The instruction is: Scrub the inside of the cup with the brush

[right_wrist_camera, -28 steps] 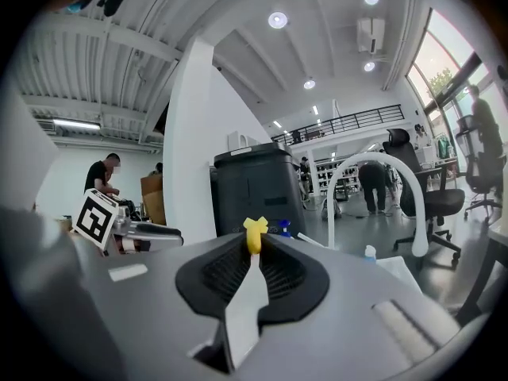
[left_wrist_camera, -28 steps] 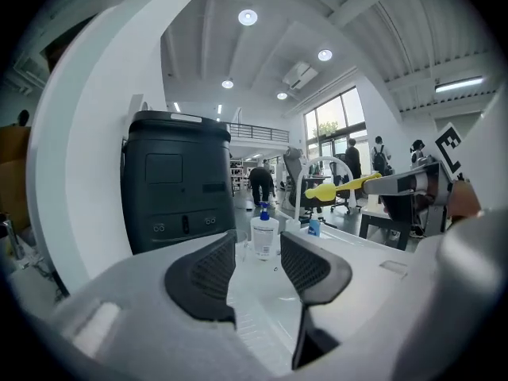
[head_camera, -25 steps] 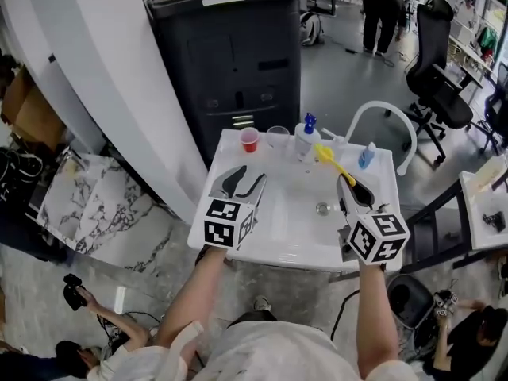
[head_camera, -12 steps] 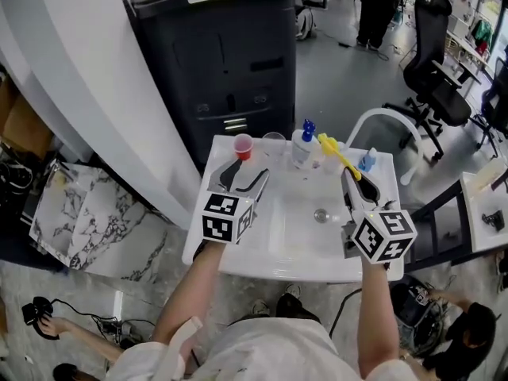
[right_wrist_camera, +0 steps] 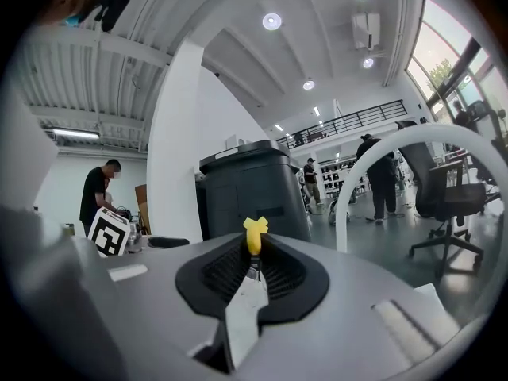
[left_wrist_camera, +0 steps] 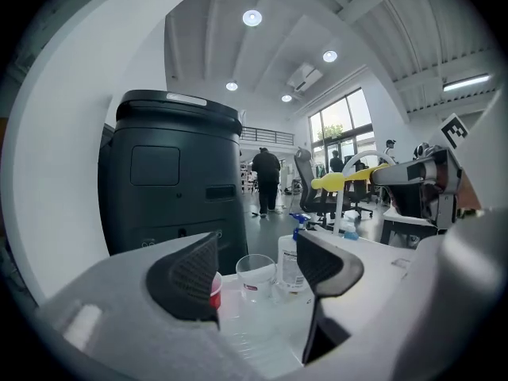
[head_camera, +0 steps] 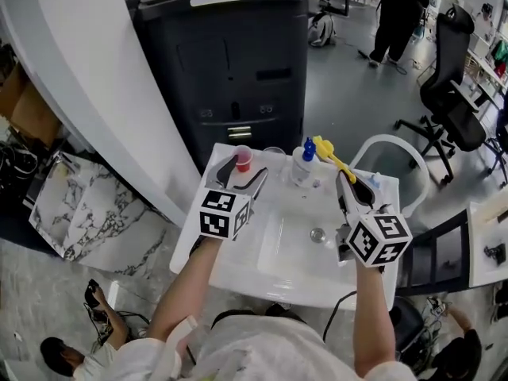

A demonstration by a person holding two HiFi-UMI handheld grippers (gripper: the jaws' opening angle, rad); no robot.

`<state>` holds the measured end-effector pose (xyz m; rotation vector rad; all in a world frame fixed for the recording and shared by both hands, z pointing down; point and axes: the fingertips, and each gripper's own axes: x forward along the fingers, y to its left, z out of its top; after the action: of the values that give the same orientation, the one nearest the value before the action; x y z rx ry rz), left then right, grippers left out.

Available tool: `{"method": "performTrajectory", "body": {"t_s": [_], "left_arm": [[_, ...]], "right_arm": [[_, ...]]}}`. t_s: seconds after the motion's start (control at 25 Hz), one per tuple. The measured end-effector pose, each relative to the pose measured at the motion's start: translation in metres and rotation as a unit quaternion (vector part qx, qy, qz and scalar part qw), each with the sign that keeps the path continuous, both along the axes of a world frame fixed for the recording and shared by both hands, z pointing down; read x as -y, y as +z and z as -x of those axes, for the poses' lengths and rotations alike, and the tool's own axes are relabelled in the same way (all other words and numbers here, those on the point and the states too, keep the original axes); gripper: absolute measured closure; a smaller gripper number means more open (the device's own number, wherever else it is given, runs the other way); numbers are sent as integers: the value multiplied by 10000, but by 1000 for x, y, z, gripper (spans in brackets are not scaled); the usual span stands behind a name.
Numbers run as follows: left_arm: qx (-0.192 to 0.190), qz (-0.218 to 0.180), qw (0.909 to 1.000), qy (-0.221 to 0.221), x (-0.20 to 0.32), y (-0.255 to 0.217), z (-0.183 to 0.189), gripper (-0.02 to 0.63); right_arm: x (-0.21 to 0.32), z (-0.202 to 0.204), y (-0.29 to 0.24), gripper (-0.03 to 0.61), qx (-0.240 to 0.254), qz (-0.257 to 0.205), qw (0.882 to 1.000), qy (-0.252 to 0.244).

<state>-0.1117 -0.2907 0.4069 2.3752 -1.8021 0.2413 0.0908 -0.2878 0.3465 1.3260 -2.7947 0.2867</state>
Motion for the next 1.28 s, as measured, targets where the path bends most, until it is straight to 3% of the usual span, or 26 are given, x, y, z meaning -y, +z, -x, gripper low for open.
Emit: {"method": "performTrajectory", "body": {"t_s": [0.24,0.52,0.92,1.28], "left_arm": [[43,98,9999,-12,13,14,10,287],[133,305,9988,352,32,44,32,270],[169,806,9918,980,63,109,64,207],[291,1145,9840,1332,89,155,72,206]], "right_arm": [[17,11,8,545,16,86,9999,-72],[24,33,13,544,-37,95,9999,123],[30,57,20,545,-44,175,9974,700],[28,66,27,545,-159,233,9934,1113]]}}
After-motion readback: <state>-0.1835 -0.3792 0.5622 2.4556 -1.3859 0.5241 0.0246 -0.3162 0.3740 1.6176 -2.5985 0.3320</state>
